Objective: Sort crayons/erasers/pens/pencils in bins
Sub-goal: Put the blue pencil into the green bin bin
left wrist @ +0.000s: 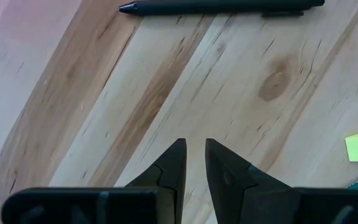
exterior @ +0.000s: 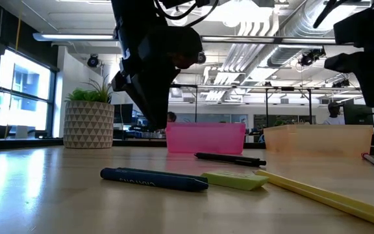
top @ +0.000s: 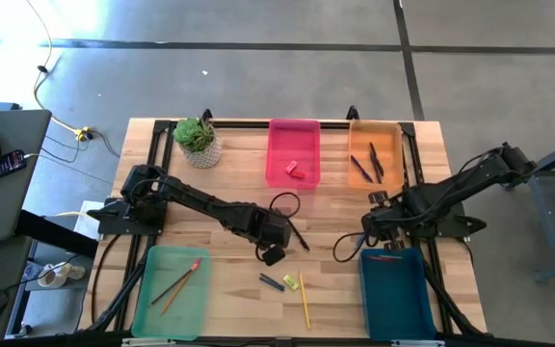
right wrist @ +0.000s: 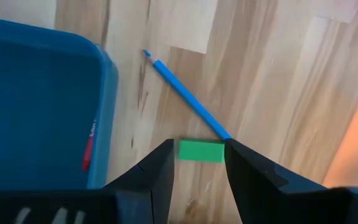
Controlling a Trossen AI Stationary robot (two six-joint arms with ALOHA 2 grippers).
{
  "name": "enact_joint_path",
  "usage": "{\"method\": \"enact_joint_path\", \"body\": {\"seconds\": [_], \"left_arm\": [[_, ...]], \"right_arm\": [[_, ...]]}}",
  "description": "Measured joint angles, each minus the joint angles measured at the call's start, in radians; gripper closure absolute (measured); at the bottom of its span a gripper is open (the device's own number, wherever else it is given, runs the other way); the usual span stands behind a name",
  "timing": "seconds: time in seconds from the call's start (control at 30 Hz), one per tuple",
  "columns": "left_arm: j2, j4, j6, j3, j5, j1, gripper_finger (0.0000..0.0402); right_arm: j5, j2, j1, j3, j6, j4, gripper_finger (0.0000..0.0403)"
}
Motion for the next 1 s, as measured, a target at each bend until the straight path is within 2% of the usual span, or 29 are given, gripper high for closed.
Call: {"method": "enact_joint_path", "body": {"seconds": [0.23,0.53,0.73,1.0], "left_arm": [[0.000,0.000,0.000,0.000,0.000,0.014,0.0353],[0.000,0.003,-0.003,0.000,0.000,0.020,0.0353],[0.000,0.005,-0.003,0.000,0.000,0.019,0.0353],[0.000,0.005,0.000,0.000,0.000,0.019,0.0353]], "right_arm": [[-0.026,0.042,-0.011,0.038,-0.057,0.023,0.0269],[-0.062,0.084,-0.124,0.063,-0.343,0.068,0.0269],[-0.108,0.190,-0.172,0.063,-0.478,0.083,0.0269],[-0.151,0.336,-0.172,0.063,-0.505,0.112,0.0269]]}}
